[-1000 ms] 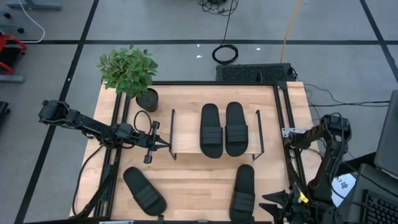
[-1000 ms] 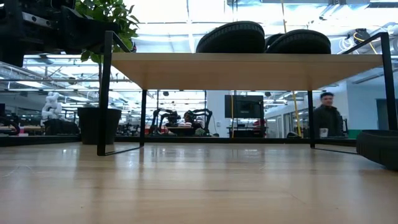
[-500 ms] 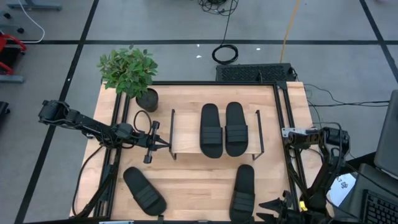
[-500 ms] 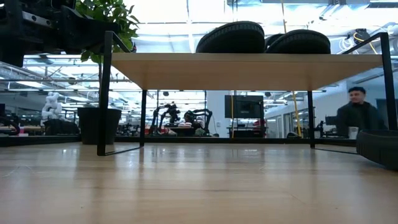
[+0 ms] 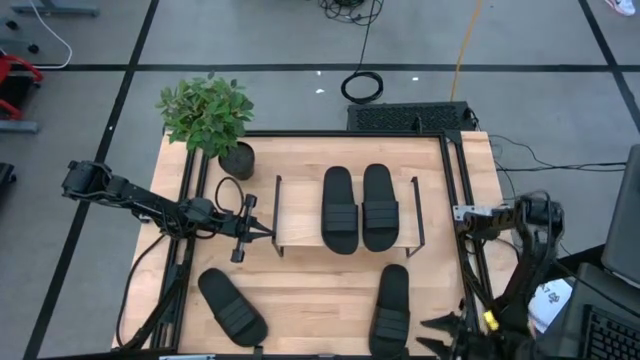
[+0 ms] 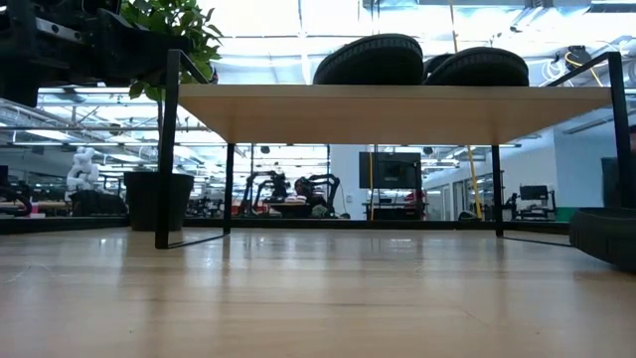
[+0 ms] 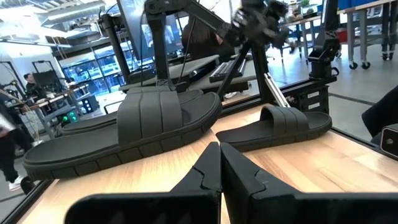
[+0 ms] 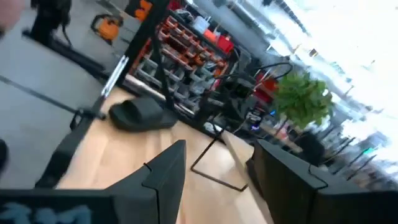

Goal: Pick and place slides into the shelf
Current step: Put the black slide under the shelf

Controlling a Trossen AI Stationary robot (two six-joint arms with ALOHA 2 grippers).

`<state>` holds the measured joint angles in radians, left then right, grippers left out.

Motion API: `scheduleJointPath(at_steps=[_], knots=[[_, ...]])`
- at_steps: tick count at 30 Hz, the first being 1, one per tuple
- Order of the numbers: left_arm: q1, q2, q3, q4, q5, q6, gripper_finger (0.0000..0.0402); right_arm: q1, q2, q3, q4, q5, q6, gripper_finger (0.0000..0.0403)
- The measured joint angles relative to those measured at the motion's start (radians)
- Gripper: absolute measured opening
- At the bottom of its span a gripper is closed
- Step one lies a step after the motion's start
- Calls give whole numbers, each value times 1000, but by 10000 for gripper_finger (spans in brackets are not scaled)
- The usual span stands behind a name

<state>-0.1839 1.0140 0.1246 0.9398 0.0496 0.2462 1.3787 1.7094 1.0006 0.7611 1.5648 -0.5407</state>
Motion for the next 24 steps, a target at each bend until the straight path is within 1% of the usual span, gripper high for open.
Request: scheduleJointPath(at_steps=[1, 2, 3, 4, 5, 6, 7, 9, 11, 12, 13, 15, 18, 21, 24], knots=[[0, 0, 0, 0, 0, 1, 3, 6, -35, -16, 18, 11, -6, 173], [-1, 0, 0, 3, 0, 4, 3, 11, -72, -39, 6, -16, -19, 165], [-2, 0, 0, 4, 1, 7, 3, 13, -97, -65, 29, 13, -11, 156], [-2, 0, 0, 5, 1, 7, 3, 16, -111, -95, 26, 10, -7, 144], [-2, 0, 0, 8, 1, 11, 3, 16, -166, -132, 26, -61, -20, 131], [-2, 0, 0, 8, 1, 17, 3, 22, -221, -169, 29, -46, -43, 116], [-3, -1, 0, 9, 2, 25, 3, 30, -257, -186, 57, -74, -60, 99], [-3, -1, 0, 9, 5, 33, 3, 41, -337, -246, 56, -165, -78, 64], [-4, 0, 1, 12, 8, 47, 3, 51, -419, -307, 31, -181, -87, 26], [-4, -1, 1, 6, 8, 47, 3, 53, -457, -327, 41, -225, -96, 14], [-5, -1, 1, 6, 9, 47, 3, 65, -498, -353, 47, -240, -107, 7], [-7, -2, 1, 5, 13, 54, 3, 92, -567, -398, 55, -236, -113, 8], [-8, 1, 1, 8, 22, 79, 3, 125, -677, -486, 42, -275, -116, 4], [-8, 2, 1, 2, 28, 90, 3, 181, -793, -557, 51, -379, -108, 2], [-7, 2, 1, 2, 28, 92, 3, 208, -903, -630, 50, -418, -41, 1]])
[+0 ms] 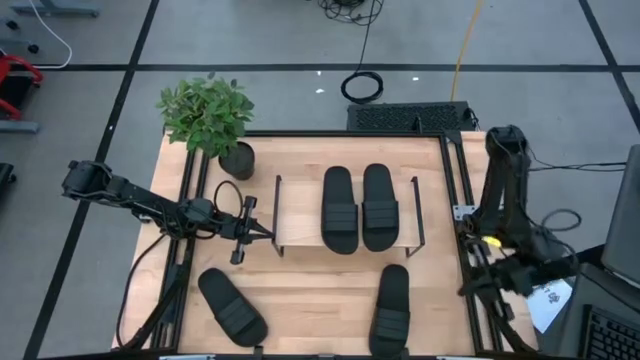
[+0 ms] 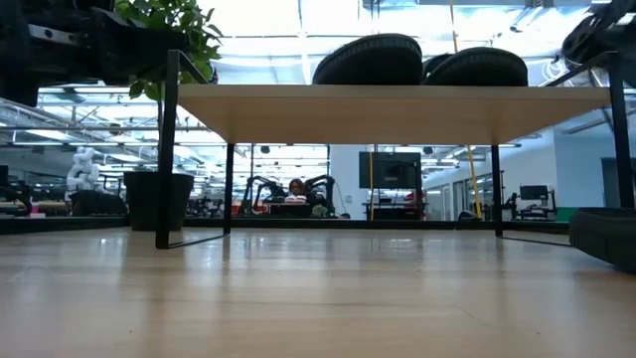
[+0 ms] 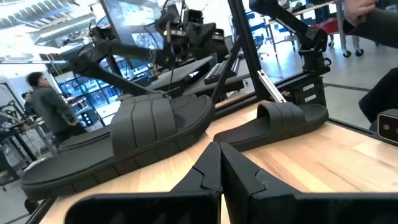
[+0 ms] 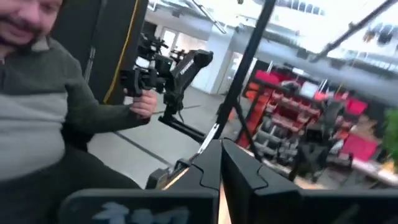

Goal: Pick and place slides into the shelf
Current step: Put the black slide under the shelf

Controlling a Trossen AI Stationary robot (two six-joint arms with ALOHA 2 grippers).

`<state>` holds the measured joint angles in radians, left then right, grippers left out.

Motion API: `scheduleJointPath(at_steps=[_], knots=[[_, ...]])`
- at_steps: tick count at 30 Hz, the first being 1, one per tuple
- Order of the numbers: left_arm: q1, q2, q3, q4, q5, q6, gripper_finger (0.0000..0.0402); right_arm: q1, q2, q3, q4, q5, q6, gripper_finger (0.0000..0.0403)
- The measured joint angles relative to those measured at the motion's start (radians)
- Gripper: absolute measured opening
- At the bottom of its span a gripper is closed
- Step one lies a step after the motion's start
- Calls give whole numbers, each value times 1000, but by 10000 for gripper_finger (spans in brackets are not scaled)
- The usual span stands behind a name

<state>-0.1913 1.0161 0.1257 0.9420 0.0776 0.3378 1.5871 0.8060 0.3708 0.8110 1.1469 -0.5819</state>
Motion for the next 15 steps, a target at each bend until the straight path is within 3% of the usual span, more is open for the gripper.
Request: scheduleJointPath(at_steps=[3, 7, 15], knots=[[1, 0, 0, -1, -1, 0, 3, 6, -109, -73, 2, -57, 49, 1], [1, 0, 0, -2, -3, 0, 3, 4, -244, -163, 4, -48, 113, 1], [1, 0, 0, 3, -2, 0, 3, 5, -246, -235, 65, 3, 130, 0]])
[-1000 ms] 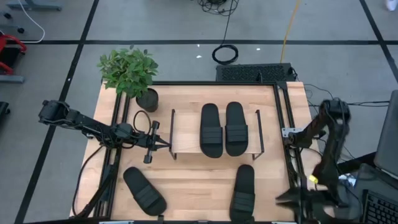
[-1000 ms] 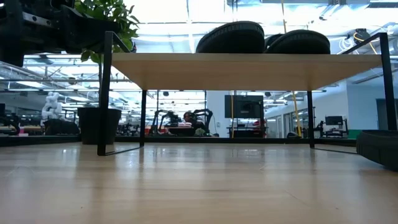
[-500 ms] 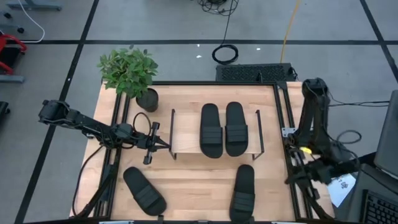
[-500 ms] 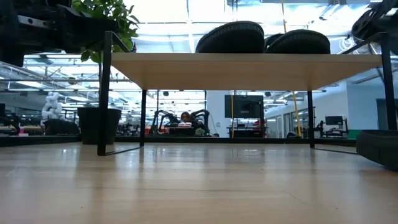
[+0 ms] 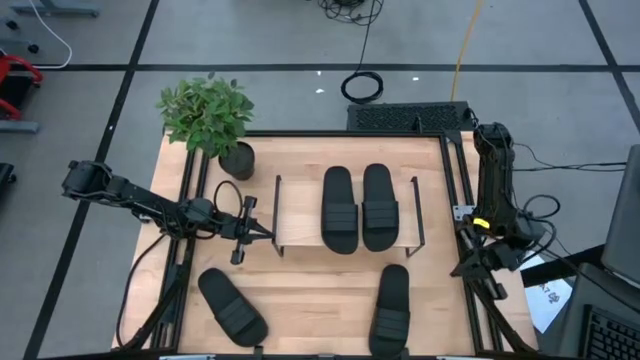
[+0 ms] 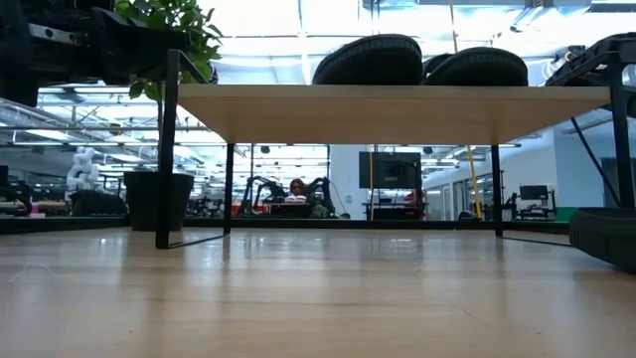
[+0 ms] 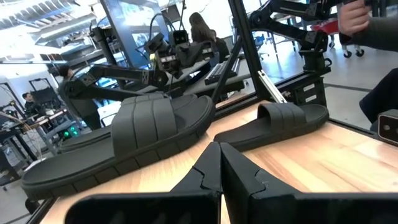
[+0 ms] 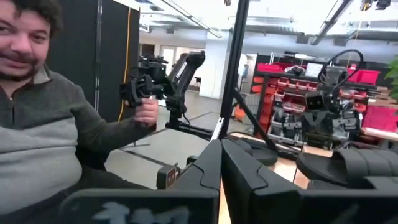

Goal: Pick and place slides into the shelf
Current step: Put the black slide under the shelf

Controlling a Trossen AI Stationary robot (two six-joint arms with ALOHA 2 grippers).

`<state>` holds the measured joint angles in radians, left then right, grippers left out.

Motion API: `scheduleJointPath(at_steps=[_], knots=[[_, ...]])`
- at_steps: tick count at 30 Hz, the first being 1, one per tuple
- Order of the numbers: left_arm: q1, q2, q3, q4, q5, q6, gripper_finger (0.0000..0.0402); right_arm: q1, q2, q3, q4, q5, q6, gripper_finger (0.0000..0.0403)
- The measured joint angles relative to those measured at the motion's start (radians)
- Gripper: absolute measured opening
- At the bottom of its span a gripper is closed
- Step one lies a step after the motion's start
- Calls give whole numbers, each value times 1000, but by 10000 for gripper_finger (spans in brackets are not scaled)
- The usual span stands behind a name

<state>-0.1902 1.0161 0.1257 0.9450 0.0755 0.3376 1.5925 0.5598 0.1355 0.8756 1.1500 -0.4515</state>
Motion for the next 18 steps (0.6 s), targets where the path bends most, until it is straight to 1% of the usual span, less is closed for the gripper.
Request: scheduleJointPath(at_steps=[3, 6, 10, 13, 15, 18], knots=[[0, 0, 0, 0, 0, 0, 3, 0, 1, 0, -53, -5, 54, 0], [0, 0, 0, 0, 1, 0, 3, 0, 1, 0, -157, -94, 143, 0], [0, 0, 0, -1, 1, -1, 3, -8, 7, 0, -265, -186, 328, 0], [0, 0, 0, -2, 1, -1, 3, -30, 28, 0, -298, -261, 434, 0], [0, 0, 0, -5, 1, 0, 3, -51, 45, 0, -293, -290, 445, 0], [0, 0, 0, -6, 1, 0, 3, -84, 62, 0, -290, -302, 448, 0]])
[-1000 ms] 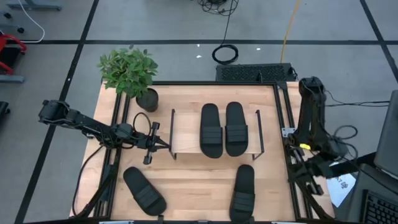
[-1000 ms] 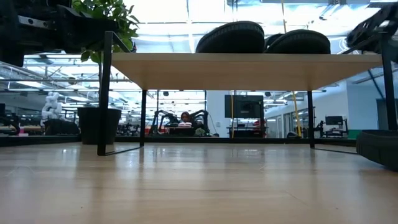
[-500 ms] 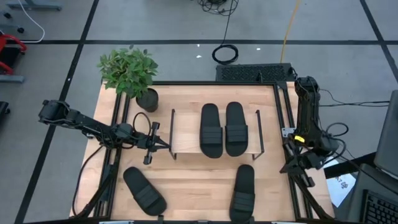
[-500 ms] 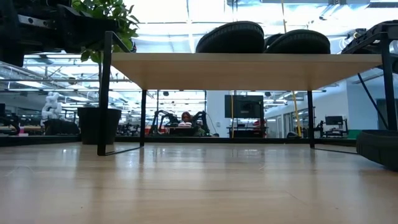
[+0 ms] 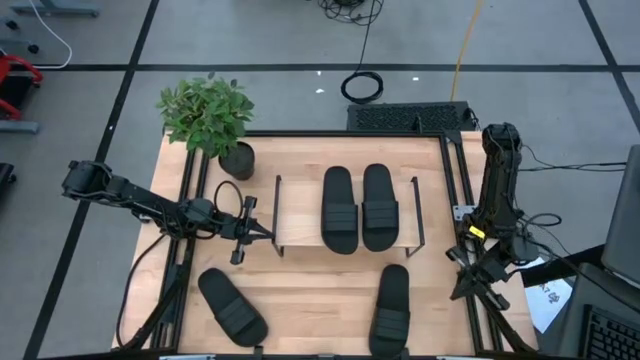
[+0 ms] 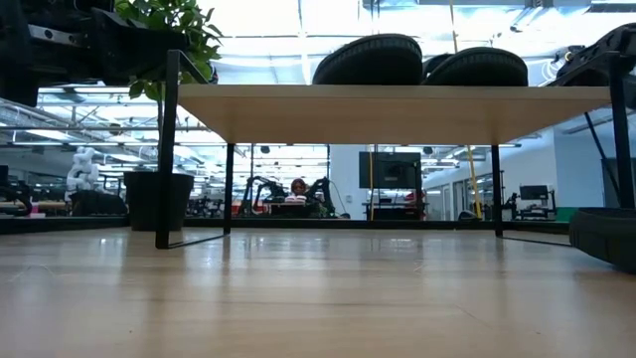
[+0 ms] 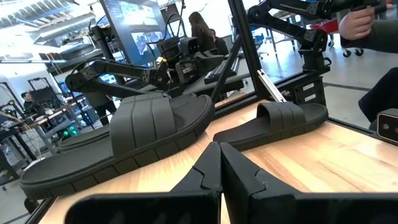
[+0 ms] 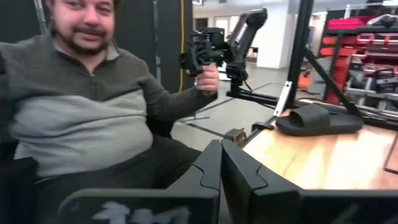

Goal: Pick and place slides into the shelf
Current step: Put the black slide under the shelf

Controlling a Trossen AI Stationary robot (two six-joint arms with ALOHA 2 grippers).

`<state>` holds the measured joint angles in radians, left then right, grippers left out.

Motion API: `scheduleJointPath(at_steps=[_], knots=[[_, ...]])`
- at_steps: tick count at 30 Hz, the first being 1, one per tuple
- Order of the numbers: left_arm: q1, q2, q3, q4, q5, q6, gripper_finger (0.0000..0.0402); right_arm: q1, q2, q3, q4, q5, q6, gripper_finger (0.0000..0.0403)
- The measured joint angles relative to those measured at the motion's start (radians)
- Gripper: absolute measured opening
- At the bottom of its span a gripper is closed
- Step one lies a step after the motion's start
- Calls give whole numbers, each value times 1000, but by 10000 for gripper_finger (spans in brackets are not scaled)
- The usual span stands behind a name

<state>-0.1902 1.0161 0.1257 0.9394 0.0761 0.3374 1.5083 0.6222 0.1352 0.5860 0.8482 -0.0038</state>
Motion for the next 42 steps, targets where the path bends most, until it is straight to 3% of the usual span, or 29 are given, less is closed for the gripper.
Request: scheduleJointPath(at_steps=[6, 14, 25, 29, 33, 42], knots=[[0, 0, 0, 0, 0, 0, 3, -92, 18, 0, 2, -96, 26, 0], [0, 0, 0, 0, 0, 0, 3, -233, 106, 0, 22, -118, 60, 0], [0, 0, 0, 0, 0, -1, 3, -579, 237, 0, 92, -490, 54, 0], [0, 0, 0, 0, 0, -10, 3, -619, 176, 0, 105, -488, -60, 0], [0, 0, 0, -1, 0, -26, 3, -604, 74, 1, 21, -547, -57, 0], [0, 0, 0, -21, 0, -5, 3, -596, -64, 0, -80, -539, -38, 0]])
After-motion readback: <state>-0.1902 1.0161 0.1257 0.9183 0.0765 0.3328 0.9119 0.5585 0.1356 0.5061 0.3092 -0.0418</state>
